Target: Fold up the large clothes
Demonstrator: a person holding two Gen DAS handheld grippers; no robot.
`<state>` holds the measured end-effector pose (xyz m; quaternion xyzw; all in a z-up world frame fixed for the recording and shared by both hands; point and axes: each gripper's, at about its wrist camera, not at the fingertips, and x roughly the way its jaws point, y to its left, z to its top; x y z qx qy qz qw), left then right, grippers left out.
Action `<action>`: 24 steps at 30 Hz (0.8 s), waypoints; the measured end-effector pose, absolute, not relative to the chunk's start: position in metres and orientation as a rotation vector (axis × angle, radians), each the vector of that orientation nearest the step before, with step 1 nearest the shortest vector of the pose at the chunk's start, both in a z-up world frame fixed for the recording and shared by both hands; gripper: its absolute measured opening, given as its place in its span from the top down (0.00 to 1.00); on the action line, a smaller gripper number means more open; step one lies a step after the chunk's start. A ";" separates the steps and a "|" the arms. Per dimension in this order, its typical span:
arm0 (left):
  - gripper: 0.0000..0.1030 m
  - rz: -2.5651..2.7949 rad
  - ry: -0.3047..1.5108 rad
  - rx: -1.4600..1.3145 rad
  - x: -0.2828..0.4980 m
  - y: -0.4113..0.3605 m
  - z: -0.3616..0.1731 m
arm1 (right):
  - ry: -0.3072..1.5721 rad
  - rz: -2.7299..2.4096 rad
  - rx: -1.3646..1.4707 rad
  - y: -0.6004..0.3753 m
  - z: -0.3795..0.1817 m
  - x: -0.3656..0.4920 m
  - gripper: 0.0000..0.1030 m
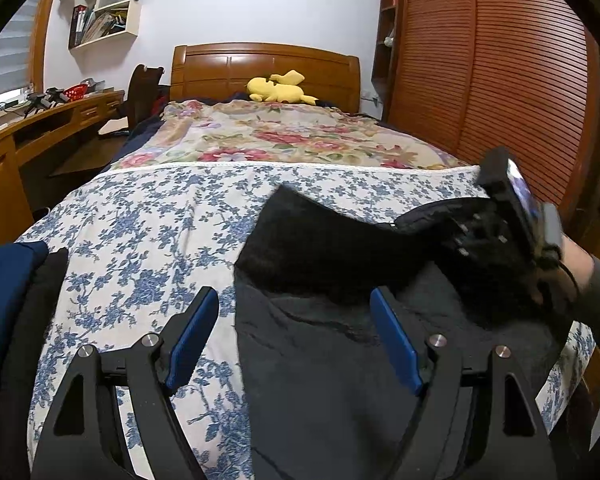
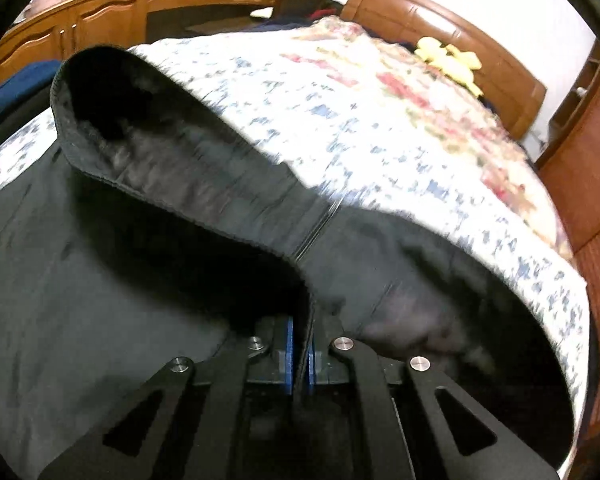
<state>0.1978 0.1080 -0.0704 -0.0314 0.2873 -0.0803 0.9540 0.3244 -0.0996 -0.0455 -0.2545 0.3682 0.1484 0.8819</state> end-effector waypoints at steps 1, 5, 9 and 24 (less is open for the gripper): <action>0.23 -0.167 0.583 -0.062 0.199 0.106 -0.070 | 0.760 0.296 -0.531 -0.098 -0.044 0.333 0.96; 0.23 -0.188 0.585 -0.059 0.203 0.097 -0.070 | 0.758 0.273 -0.527 -0.091 -0.051 0.355 0.96; 0.23 -0.205 0.595 -0.052 0.210 0.091 -0.074 | 0.765 0.263 -0.499 -0.087 -0.055 0.366 0.85; 0.23 -0.250 0.612 -0.034 0.220 0.068 -0.079 | 0.626 0.168 -0.375 -0.153 -0.017 0.347 0.46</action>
